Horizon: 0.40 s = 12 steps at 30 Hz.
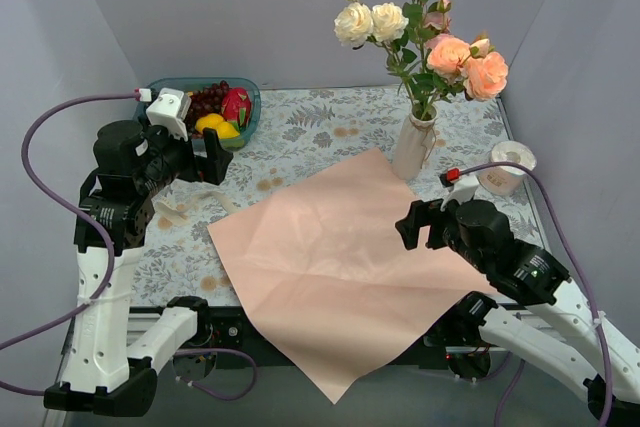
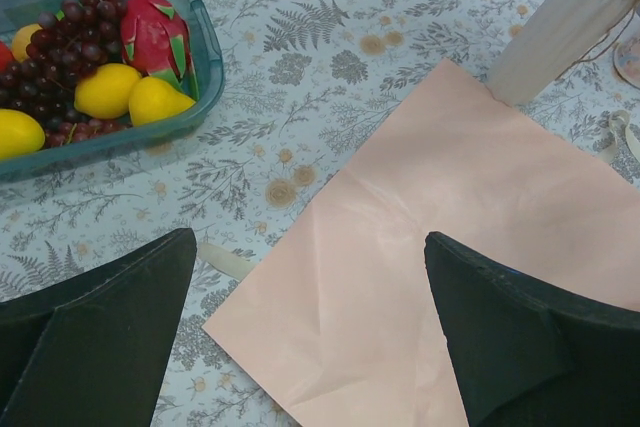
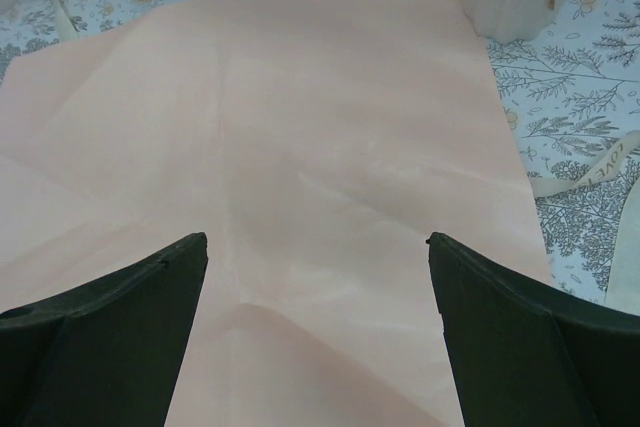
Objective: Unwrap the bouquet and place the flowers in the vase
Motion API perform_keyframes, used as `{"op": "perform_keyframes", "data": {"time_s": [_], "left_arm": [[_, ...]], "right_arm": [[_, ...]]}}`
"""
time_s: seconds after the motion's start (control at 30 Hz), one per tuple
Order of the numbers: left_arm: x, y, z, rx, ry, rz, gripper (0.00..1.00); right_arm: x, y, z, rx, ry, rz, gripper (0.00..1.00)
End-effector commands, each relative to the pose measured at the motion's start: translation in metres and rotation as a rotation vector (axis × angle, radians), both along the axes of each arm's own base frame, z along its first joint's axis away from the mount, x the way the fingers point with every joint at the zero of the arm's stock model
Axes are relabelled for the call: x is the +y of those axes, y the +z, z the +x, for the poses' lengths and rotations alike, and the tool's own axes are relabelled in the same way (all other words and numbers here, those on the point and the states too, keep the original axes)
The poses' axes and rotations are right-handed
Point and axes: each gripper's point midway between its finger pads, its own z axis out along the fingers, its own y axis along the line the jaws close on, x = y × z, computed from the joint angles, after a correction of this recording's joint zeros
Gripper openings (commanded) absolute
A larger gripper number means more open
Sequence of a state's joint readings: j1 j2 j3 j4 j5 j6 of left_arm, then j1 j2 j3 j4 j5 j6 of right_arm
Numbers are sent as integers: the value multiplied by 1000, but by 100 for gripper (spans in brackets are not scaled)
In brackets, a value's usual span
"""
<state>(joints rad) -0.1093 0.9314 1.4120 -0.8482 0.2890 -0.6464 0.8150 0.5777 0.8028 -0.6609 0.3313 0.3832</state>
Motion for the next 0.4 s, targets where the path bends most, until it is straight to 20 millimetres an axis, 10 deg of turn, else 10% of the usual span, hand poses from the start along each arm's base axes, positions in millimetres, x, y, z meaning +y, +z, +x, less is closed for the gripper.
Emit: {"op": "perform_keyframes", "data": {"time_s": [0.0, 0.37], "left_arm": [[7, -18, -7, 21, 30, 15, 98], [6, -71, -12, 80, 36, 6, 98]], "right_arm": [[-1, 0, -4, 47, -70, 91, 98], [-3, -3, 2, 53, -122, 101, 98]]}}
